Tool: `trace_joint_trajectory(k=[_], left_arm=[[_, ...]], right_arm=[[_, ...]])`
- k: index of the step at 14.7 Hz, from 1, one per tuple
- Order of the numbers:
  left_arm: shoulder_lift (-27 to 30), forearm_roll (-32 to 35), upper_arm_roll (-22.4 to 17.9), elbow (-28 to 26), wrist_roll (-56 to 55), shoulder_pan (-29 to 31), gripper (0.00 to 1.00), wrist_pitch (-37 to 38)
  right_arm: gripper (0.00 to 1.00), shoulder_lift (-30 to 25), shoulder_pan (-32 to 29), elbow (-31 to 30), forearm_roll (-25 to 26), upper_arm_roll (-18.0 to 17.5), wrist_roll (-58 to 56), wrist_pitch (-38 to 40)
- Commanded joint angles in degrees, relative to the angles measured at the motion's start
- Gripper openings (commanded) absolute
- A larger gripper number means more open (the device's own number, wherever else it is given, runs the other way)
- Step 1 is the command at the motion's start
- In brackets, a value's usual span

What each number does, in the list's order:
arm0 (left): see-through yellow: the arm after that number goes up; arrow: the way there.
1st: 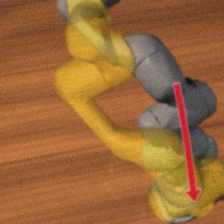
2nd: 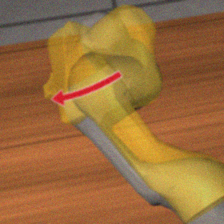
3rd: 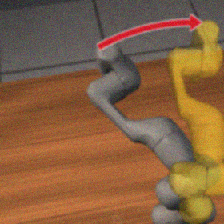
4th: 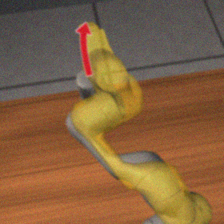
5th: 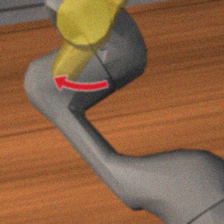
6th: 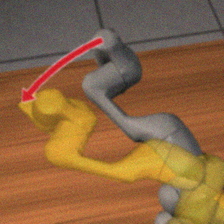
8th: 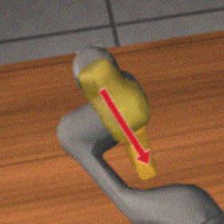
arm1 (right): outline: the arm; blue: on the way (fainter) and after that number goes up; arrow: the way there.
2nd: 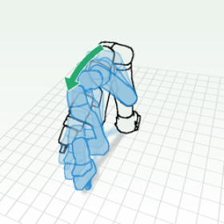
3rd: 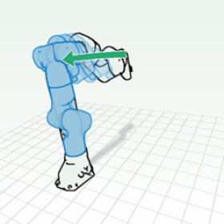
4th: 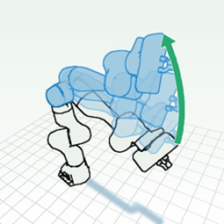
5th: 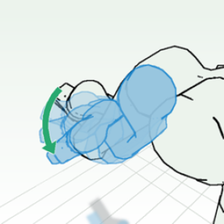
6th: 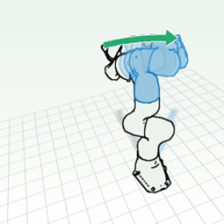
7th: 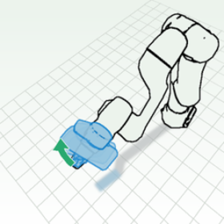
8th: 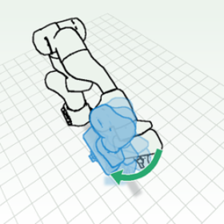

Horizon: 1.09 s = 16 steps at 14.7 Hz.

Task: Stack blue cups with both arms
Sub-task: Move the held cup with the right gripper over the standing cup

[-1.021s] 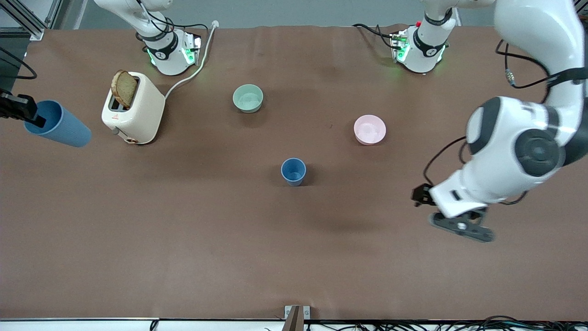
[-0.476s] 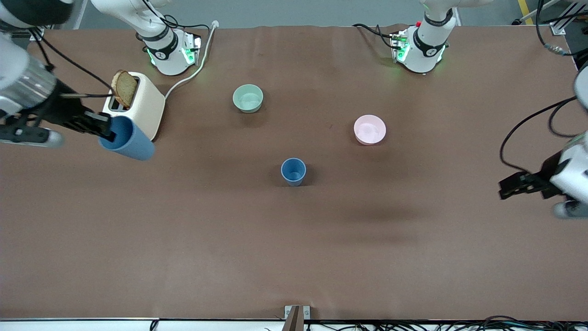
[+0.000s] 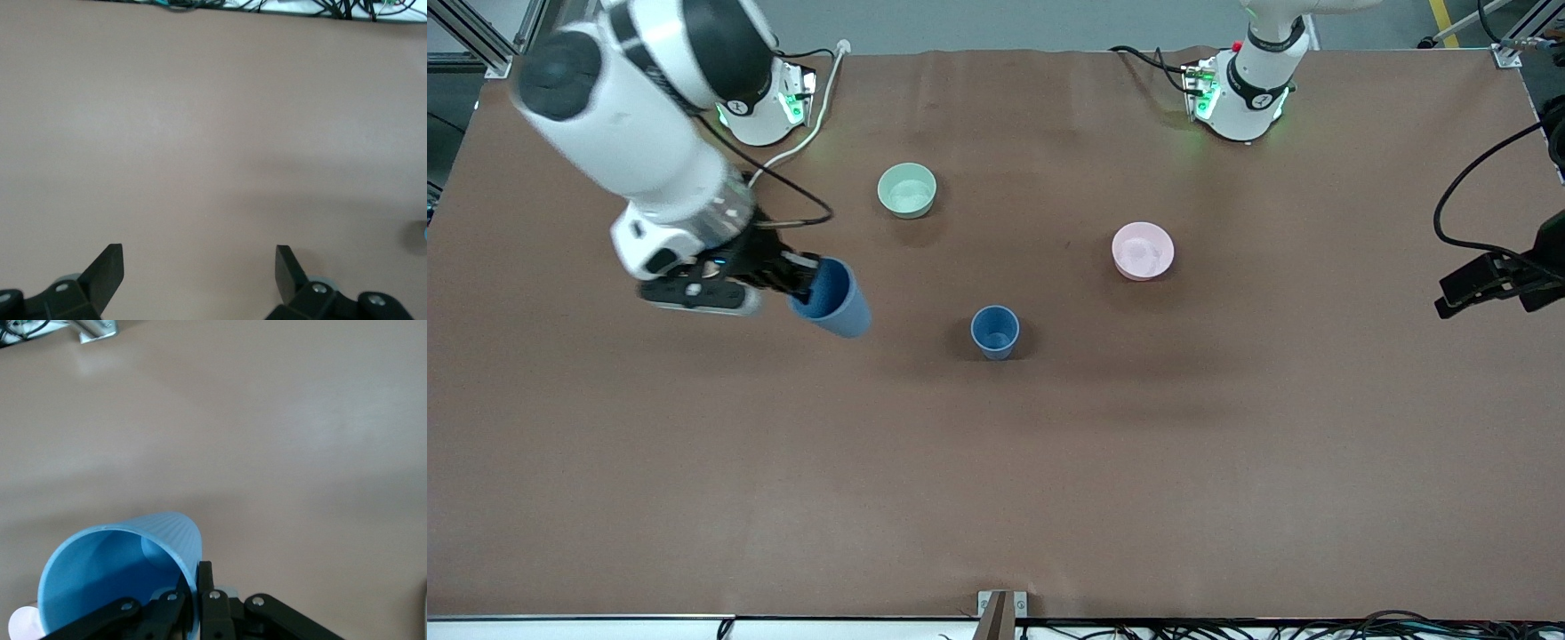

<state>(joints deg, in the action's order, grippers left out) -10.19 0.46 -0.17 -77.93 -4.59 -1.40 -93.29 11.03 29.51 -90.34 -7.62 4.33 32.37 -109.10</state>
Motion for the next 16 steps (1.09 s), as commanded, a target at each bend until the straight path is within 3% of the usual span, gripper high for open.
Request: trace_joint_trajectory(k=[1,3,10,16], left_arm=[[8.7,-0.8,-0.1,-13.6,0.1,-0.1,1.0,-7.3],[10.0,-0.9,-0.1,-15.9,0.0,-0.1,1.0,-8.7],[9.2,-1.2,-0.4,-14.3,0.5,-0.1,1.0,-6.1],[9.0,-1.3,-0.4,-13.9,1.2,-0.1,1.0,-5.3]], right_arm=[[0.04,3.0,4.0,0.6,-0.6,0.8,2.9,-2.3],[0.04,4.8,6.1,0.3,-0.6,0.8,4.2,-4.0],[0.04,9.6,12.0,-1.0,-0.7,0.7,11.0,-8.4],[0.04,12.2,15.1,-3.4,-3.7,0.7,11.8,-15.2]])
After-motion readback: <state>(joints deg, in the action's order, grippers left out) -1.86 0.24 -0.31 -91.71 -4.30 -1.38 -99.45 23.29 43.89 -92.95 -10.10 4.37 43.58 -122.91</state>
